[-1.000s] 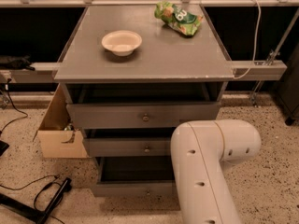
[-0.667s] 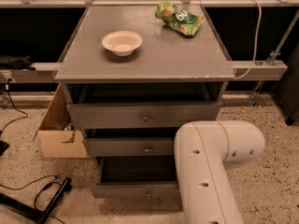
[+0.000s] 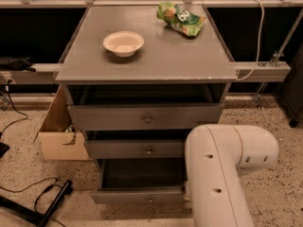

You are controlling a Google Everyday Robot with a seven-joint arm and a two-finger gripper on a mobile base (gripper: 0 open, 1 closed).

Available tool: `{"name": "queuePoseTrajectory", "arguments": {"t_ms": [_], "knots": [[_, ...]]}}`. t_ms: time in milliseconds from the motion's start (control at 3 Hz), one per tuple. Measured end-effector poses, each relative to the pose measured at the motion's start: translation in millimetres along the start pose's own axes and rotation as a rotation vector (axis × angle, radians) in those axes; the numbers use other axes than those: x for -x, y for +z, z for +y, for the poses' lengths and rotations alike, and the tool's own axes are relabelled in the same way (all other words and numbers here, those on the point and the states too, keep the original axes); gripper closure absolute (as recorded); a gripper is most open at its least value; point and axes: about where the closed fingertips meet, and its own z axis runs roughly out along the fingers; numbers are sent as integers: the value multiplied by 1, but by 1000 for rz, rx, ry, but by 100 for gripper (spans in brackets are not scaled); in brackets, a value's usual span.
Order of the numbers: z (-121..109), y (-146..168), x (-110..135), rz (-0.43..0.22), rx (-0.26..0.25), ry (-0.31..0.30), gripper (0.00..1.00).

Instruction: Open bottom drawer

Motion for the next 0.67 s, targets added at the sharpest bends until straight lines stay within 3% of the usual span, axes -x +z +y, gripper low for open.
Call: {"name": "queuePoseTrajectory", "arguments": {"t_ms": [667], "knots": [[8, -5, -3, -5, 15, -7, 100]]}}
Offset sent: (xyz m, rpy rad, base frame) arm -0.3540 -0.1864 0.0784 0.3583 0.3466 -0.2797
